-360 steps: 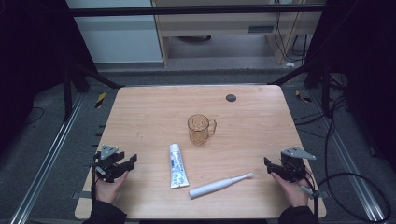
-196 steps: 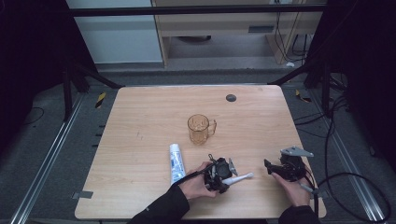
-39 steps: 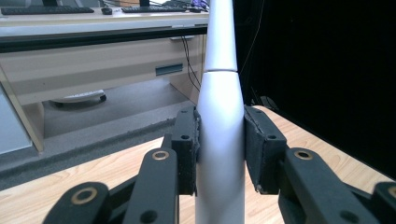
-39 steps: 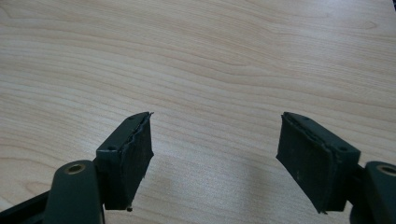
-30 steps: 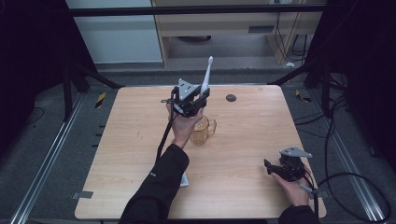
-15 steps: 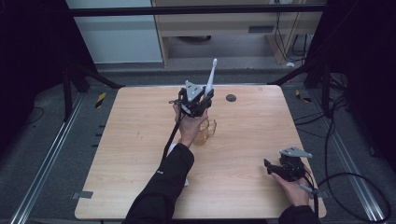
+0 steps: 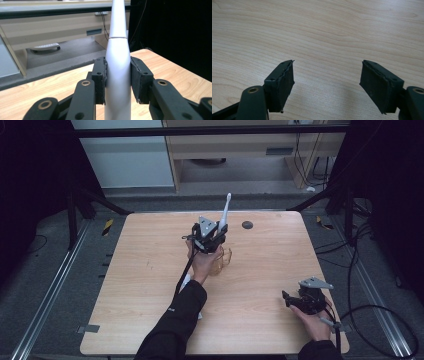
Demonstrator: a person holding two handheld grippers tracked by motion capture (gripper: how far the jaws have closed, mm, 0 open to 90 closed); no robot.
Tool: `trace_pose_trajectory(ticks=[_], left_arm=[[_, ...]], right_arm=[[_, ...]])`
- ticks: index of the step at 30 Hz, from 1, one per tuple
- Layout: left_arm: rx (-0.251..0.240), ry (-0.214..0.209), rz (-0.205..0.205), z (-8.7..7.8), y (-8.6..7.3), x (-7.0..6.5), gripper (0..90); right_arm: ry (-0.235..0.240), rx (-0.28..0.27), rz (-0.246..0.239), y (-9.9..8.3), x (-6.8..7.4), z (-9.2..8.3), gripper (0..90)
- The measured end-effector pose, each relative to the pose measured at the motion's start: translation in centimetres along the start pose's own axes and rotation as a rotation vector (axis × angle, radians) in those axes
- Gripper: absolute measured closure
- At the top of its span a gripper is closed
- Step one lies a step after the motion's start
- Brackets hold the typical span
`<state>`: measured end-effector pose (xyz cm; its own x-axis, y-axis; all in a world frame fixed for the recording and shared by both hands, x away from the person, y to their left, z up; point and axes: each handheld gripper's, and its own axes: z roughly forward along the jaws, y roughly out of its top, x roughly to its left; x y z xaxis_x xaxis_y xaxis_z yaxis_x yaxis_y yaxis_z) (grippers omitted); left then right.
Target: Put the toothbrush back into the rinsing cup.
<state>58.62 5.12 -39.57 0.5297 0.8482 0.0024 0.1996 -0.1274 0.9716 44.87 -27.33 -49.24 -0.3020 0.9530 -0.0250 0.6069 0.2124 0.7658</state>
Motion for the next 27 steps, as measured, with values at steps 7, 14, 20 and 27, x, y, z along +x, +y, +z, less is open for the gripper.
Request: trace_pose_trajectory(ticks=[7, 14, 20, 27], left_arm=[[0.019, -0.009, 0.007, -0.1, -1.1, -0.5, 66.6], [0.034, -0.008, 0.012, -0.3, -2.0, -0.7, 66.6], [0.05, -0.009, 0.021, -0.4, -2.7, -0.6, 66.5], [0.074, -0.015, 0.017, -0.4, -3.4, -0.6, 66.4]], right_arm=[[0.004, 0.004, -0.001, 0.1, 0.2, 0.0, 26.9], [0.002, 0.004, -0.005, 0.0, 0.2, 0.1, 26.9], [0.002, 0.008, -0.009, 0.0, 0.2, 0.1, 26.9], [0.004, 0.01, -0.01, 0.0, 0.3, 0.2, 26.9]])
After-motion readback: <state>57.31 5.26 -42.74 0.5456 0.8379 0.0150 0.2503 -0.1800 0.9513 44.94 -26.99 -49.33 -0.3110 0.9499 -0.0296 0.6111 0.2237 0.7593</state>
